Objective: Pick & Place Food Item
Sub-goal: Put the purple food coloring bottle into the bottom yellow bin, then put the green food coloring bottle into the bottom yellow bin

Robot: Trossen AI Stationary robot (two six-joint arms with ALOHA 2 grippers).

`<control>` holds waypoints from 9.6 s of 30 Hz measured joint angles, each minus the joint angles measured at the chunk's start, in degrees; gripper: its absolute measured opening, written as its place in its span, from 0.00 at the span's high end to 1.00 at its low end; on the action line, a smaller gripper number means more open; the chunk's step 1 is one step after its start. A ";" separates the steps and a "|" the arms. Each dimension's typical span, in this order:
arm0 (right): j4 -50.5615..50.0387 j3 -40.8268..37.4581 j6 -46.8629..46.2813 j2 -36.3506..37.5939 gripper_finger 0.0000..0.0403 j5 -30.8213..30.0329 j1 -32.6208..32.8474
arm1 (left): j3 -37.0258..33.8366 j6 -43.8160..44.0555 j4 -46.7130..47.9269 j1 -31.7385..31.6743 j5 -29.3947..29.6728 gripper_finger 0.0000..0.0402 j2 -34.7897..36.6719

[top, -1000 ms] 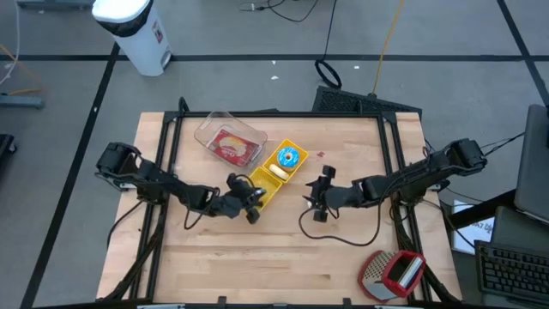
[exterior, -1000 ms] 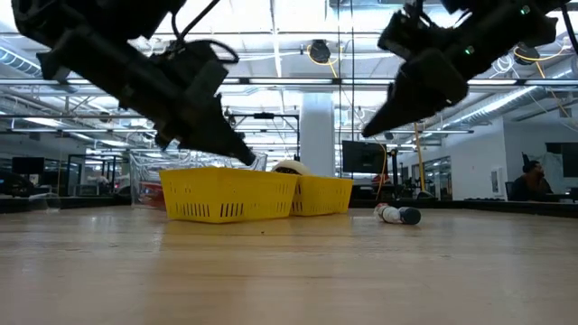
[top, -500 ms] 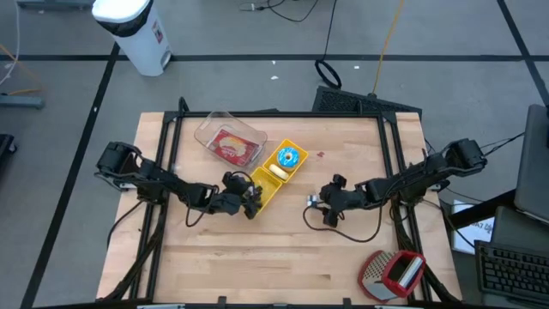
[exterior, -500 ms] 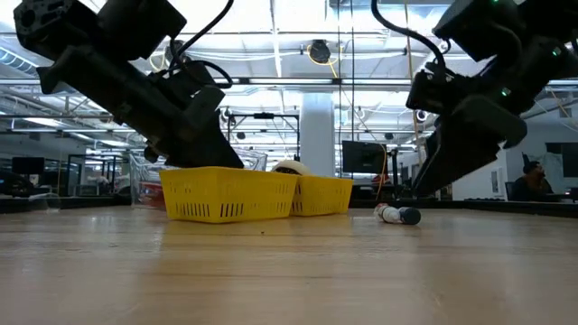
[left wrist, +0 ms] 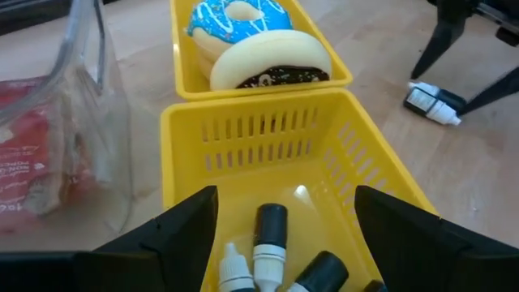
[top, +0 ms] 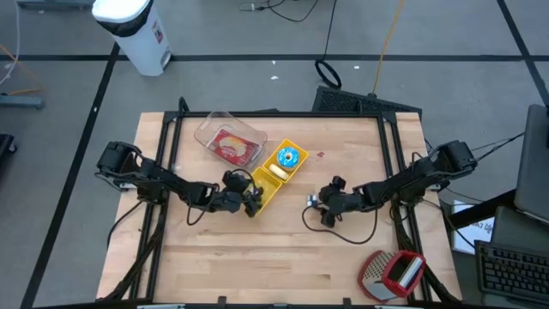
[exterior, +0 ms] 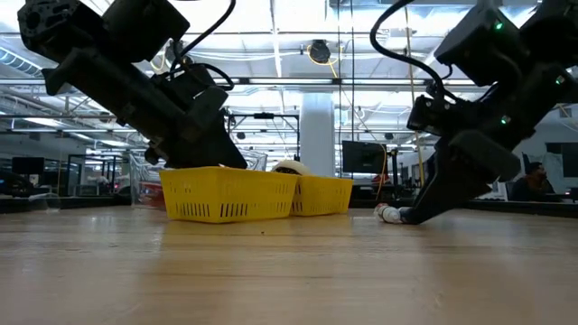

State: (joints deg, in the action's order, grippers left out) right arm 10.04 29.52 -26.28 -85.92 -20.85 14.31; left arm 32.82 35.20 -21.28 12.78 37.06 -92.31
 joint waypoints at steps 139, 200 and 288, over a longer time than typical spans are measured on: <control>2.86 0.22 22.71 -2.37 0.52 9.15 -13.11 | 0.04 -1.70 -2.82 -0.85 -2.52 0.30 -0.04; 24.24 8.57 61.49 6.04 0.84 -11.66 -0.42 | 16.98 0.13 -19.51 -8.74 -22.83 0.30 -7.10; 10.26 7.61 20.12 9.98 0.61 -9.05 1.66 | -0.50 0.74 -1.56 -3.31 -9.00 0.38 4.08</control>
State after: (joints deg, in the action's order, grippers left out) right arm 20.30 37.12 -6.17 -75.94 -29.90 15.97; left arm 32.32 35.94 -22.84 9.46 28.06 -88.24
